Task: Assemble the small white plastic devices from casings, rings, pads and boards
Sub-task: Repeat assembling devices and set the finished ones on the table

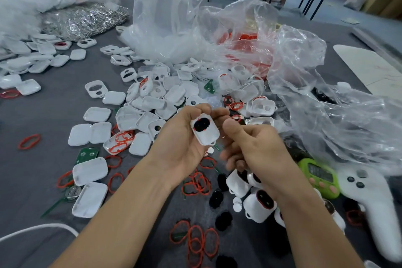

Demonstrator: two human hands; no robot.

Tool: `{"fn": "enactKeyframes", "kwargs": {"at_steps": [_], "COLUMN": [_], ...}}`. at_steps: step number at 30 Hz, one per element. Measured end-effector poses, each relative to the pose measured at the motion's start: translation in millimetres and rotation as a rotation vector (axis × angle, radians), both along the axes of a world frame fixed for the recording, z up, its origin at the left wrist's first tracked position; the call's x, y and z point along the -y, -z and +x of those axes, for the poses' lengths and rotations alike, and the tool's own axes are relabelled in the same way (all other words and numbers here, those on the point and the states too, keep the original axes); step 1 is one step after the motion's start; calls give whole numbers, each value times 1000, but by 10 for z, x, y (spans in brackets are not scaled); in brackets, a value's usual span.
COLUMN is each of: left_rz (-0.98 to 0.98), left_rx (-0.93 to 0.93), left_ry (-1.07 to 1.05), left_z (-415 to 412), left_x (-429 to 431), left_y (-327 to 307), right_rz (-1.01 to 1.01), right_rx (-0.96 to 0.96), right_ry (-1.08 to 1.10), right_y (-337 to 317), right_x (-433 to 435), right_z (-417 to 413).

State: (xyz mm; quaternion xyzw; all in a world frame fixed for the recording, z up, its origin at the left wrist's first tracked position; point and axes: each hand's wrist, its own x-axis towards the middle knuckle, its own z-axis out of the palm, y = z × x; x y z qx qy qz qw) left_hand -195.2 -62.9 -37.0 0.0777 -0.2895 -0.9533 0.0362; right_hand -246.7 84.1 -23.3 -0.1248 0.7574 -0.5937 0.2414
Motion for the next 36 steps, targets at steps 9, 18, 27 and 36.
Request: {"fn": "enactKeyframes", "kwargs": {"at_steps": [9, 18, 27, 36], "left_rz": [-160, -374, -312, -209], "left_rx": [10, 23, -112, -102], "left_ry": [-13, 66, 180, 180], "left_z": [18, 52, 56, 43], "left_x": [-93, 2, 36, 61], "left_y": [8, 34, 101, 129], "right_rz": [-21, -136, -299, -86], "right_rx": [-52, 31, 287, 24], "right_ry": [-51, 50, 8, 24], "right_y": [57, 6, -65, -113], "right_x": [116, 32, -24, 52], "right_z": [99, 36, 1, 57]}}
